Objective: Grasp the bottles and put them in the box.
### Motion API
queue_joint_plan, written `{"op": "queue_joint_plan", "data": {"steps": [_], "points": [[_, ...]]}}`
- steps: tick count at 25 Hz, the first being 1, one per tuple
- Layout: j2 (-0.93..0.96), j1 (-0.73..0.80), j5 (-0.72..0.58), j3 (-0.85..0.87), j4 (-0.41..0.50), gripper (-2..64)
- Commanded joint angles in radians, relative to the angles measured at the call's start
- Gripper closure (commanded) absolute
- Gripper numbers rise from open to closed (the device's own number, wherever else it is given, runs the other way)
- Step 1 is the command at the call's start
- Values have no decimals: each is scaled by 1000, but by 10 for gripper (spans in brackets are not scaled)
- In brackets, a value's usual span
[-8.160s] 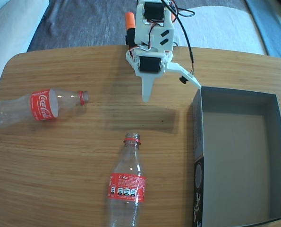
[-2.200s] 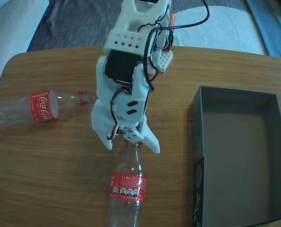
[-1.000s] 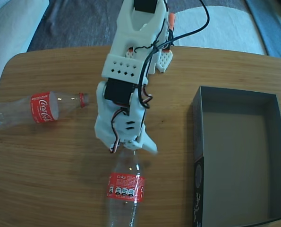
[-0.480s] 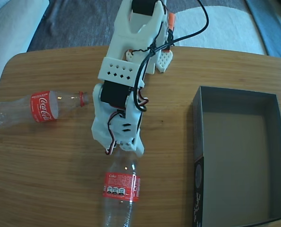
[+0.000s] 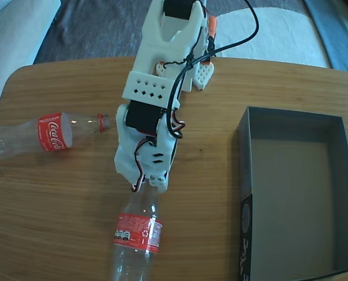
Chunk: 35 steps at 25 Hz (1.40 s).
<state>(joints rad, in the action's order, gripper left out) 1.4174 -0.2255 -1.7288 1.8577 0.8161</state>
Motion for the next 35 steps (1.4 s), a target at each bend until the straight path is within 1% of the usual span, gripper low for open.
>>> {"op": "queue_joint_plan", "data": {"steps": [1,2,3,9,10,17,20,23,27,31,35], "points": [[11,-5,-2,-43,-3,590],[12,-5,-2,-43,-2,612],[14,-5,-2,-43,2,618],[25,2,2,-77,11,617],[25,3,17,-91,23,617],[26,25,331,-265,147,617],[26,46,469,-377,253,617],[26,81,568,-492,380,617],[26,133,626,-627,543,617],[26,233,676,-779,704,617],[26,357,713,-933,821,617]]}}
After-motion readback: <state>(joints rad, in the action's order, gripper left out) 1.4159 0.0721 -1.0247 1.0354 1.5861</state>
